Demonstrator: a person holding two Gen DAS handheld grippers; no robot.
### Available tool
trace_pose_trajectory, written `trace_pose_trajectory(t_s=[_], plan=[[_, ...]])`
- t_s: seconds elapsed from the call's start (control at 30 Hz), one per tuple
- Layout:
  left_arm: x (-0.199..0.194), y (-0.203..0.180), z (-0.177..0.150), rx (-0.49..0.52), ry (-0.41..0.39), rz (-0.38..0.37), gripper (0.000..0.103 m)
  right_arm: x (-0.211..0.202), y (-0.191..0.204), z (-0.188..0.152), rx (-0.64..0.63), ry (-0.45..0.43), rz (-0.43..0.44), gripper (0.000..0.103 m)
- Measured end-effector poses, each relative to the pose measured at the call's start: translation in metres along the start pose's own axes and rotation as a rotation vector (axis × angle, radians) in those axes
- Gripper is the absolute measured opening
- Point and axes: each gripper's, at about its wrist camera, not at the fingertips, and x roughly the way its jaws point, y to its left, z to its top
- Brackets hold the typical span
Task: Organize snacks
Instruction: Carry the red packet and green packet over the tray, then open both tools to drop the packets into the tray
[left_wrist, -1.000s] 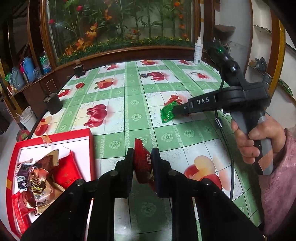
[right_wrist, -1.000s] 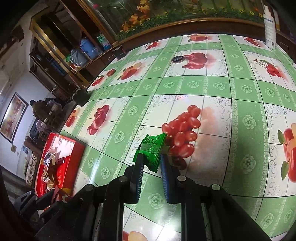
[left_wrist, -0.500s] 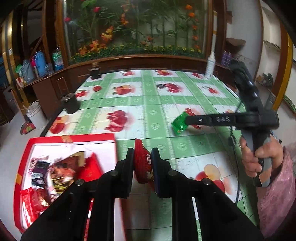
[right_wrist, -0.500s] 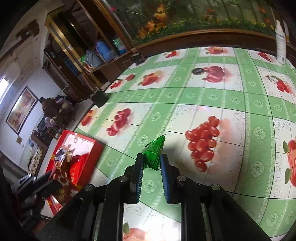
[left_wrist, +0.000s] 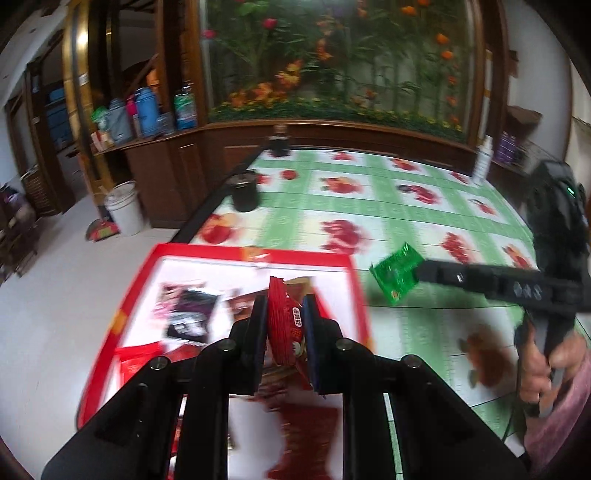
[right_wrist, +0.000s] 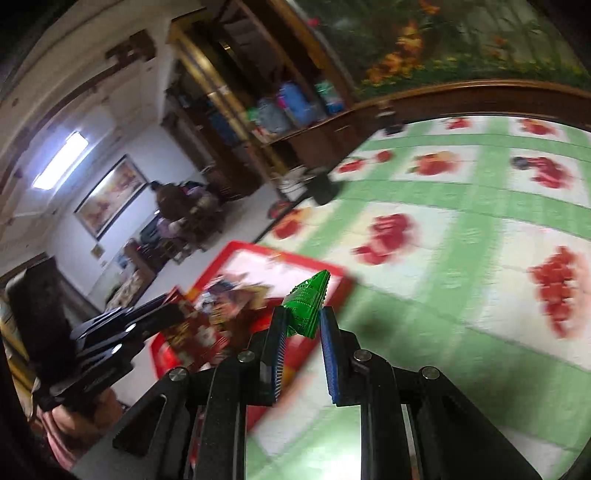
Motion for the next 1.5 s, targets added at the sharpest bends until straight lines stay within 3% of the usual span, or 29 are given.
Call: trace_pose_trajectory(t_s=[0.23, 0.47, 0.9, 1.03, 1.1, 1.13, 1.17, 1.3, 1.4, 1.5], plan=[[-0.004, 0.031, -0.008, -0.019, -0.01, 0.081, 0.016, 0.036, 0.047, -0.014, -0.051, 0.044, 0.052, 0.018], [0.0, 0.043, -0.018, -0.019, 0.008, 0.089, 0.016, 0.051, 0.074, -0.021, -0.093, 0.039, 0.052, 0.018], [0.017, 0.054, -0.033, -0.016, 0.064, 0.113, 0.017, 0.085, 0.107, -0.041, -0.222, 0.102, -0.015, 0.023], [0.021, 0.058, -0.037, -0.028, 0.088, 0.151, 0.02, 0.086, 0.102, -0.043, -0.233, 0.104, -0.056, 0.031], [0.022, 0.061, -0.039, -0.05, 0.11, 0.146, 0.032, 0.088, 0.097, -0.045, -0.23, 0.118, -0.09, 0.044], [0.022, 0.063, -0.039, -0.061, 0.114, 0.15, 0.048, 0.089, 0.095, -0.045, -0.226, 0.124, -0.106, 0.052], [0.02, 0.065, -0.039, -0.068, 0.107, 0.161, 0.057, 0.088, 0.093, -0.045, -0.226, 0.125, -0.129, 0.058], [0.001, 0.069, -0.038, -0.063, 0.035, 0.205, 0.058, 0.074, 0.091, -0.042, -0.238, 0.07, -0.154, 0.061], [-0.017, 0.076, -0.036, -0.086, -0.017, 0.226, 0.065, 0.059, 0.09, -0.039, -0.232, 0.001, -0.158, 0.066], [-0.041, 0.079, -0.036, -0.105, -0.1, 0.278, 0.083, 0.043, 0.093, -0.036, -0.227, -0.079, -0.214, 0.066]])
